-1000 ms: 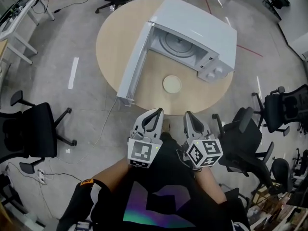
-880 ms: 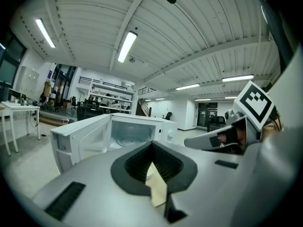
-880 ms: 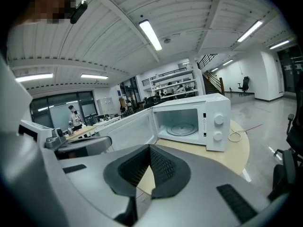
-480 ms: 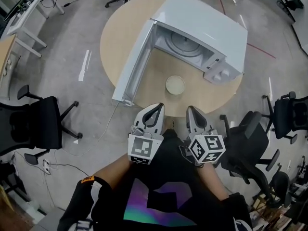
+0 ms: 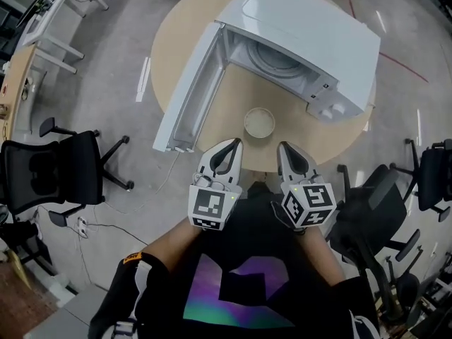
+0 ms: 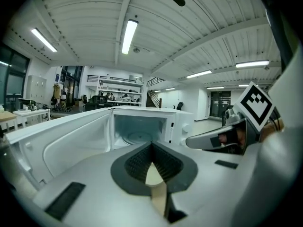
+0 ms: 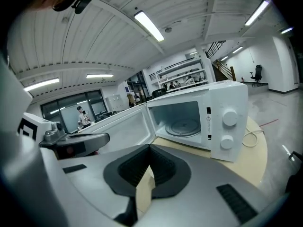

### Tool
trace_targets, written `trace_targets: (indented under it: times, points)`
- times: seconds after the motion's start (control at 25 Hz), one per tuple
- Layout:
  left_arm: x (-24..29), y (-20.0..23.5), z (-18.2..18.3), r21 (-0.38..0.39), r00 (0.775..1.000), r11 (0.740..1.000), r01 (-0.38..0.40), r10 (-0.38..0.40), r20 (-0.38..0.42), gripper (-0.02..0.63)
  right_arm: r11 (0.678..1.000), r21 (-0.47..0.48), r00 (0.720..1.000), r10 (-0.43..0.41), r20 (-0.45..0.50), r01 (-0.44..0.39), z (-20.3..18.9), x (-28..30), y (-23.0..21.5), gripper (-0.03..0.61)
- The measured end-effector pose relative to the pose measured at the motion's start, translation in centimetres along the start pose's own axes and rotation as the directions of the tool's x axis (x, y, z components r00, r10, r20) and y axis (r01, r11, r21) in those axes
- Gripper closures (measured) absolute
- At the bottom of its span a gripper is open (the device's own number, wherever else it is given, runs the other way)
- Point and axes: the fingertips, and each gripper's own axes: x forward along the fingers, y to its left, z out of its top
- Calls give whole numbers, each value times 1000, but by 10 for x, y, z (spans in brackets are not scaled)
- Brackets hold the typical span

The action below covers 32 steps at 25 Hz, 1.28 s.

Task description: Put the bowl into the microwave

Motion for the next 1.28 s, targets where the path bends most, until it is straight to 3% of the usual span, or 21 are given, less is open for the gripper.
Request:
trace_targets:
  times: [0.88, 1.28]
  points:
    - [60, 14, -14, 6, 974, 978, -209, 208, -89, 569, 987, -51, 977, 145, -154, -155, -11, 67, -63, 561]
    - [65, 30, -16, -9, 977, 980, -197, 195, -86, 569, 991, -28, 973, 126, -196, -133, -19, 82, -63, 561]
